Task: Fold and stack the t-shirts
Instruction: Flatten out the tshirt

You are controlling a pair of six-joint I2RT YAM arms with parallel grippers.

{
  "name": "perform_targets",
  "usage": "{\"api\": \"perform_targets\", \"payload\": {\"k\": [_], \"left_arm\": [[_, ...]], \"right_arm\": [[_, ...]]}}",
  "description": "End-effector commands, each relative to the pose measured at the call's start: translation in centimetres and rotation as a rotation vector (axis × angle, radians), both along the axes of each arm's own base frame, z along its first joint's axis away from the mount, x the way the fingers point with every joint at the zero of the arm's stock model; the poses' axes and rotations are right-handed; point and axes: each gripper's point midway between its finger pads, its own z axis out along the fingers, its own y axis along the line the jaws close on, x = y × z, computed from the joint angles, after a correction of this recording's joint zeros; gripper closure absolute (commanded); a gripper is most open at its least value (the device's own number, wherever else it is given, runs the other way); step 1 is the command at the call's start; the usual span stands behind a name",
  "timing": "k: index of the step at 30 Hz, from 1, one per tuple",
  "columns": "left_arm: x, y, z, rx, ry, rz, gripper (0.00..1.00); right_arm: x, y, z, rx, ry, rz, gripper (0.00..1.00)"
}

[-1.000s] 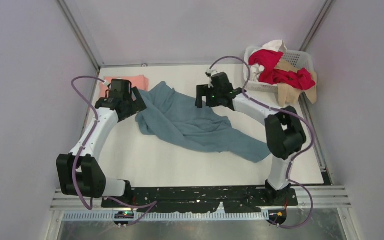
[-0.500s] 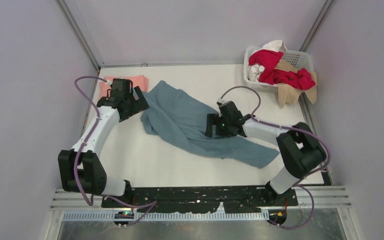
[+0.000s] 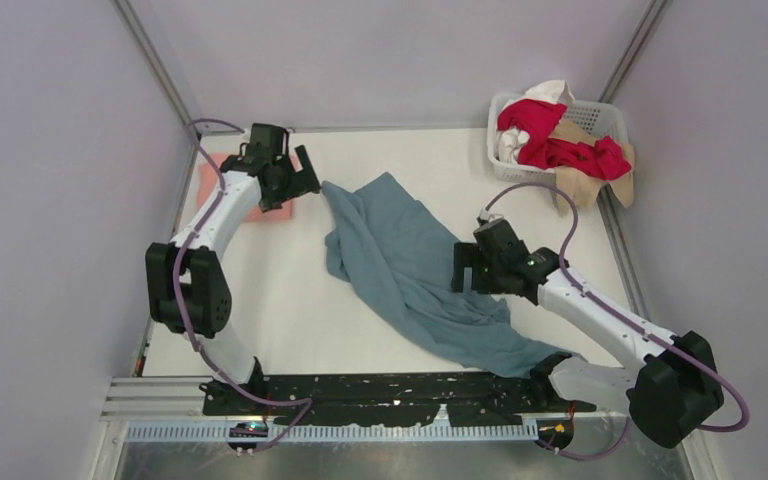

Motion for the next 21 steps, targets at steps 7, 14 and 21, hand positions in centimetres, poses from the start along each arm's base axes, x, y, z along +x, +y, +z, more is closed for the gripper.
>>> {"api": "perform_targets", "payload": {"k": [7,14,21], "left_arm": [[8.3,-4.3,-2.0,0.009,0.07,-0.092,0.0],[11.2,-7.9,-4.7,-0.148,0.123,-0.111,0.0],[11.3,-8.6,-8.0,-0.183,0.19,-0.09,0.18]], "right_arm": [[20.6,7.7,10.3,0.117,-0.455,0.051,0.05],[28.2,10.2,4.3,0.069,-0.34,0.056,0.04],[30.9,12.8,-0.9,0.103,-0.185,0.071,0.02]]}}
